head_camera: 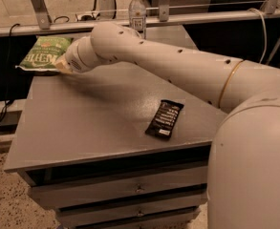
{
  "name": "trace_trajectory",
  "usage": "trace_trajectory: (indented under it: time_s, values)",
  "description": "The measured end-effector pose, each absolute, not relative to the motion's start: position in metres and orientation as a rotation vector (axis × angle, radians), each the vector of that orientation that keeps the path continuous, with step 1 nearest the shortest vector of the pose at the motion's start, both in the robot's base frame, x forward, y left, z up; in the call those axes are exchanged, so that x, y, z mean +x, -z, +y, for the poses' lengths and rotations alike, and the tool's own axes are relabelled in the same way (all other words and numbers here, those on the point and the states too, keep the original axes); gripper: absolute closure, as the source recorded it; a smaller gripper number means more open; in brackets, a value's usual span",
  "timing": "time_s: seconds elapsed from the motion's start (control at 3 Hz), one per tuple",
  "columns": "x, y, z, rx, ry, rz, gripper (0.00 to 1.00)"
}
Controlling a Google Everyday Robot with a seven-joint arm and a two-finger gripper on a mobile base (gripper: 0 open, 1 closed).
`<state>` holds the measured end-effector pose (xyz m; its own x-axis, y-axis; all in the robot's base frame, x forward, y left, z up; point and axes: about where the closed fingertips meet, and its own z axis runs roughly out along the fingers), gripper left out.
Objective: Move green jalapeno chip bag near blue plastic bottle
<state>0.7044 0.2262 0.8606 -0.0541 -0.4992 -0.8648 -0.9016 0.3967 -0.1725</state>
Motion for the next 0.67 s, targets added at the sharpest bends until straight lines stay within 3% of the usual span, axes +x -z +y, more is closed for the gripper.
trace_trajectory:
  time_s: [0.67]
  values:
    - [0.7027,-0.8597,0.2288,-1.246,-0.529,1.701,0.59]
